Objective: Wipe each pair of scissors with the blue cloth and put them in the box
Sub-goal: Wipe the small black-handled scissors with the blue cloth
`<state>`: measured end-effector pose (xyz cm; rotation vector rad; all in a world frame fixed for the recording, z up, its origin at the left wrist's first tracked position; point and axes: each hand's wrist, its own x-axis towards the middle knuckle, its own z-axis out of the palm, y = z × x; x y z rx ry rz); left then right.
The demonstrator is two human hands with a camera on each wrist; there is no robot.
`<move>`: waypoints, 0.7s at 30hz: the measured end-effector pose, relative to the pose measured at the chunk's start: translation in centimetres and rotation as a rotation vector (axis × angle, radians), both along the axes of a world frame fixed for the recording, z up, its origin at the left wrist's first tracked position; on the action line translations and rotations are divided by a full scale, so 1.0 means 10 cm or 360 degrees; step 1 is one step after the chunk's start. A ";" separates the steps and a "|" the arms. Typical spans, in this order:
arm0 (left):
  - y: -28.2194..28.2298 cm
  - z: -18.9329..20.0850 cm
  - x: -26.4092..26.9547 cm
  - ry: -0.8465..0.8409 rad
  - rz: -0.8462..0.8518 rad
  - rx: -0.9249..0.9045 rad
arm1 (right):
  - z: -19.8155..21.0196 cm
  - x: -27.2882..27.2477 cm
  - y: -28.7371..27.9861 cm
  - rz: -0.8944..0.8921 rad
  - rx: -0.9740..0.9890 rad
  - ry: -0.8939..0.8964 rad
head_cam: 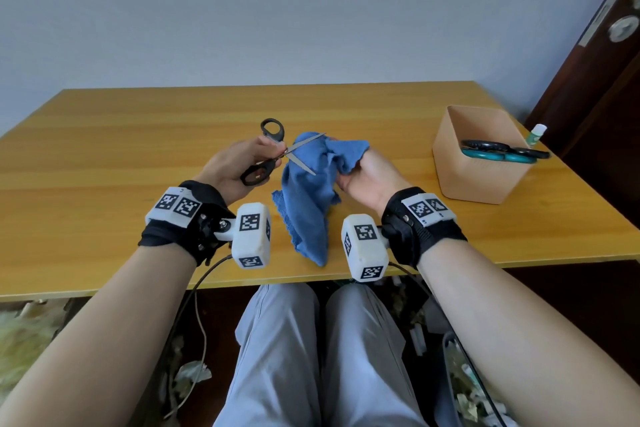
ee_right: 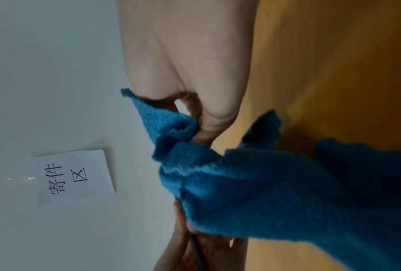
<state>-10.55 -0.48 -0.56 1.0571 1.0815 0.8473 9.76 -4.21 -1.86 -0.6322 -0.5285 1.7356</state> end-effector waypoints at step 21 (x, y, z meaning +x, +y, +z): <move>-0.03 0.32 -0.01 0.0794 -0.0204 0.0489 | 0.00 -0.07 0.11 -0.0096 0.0735 -0.1991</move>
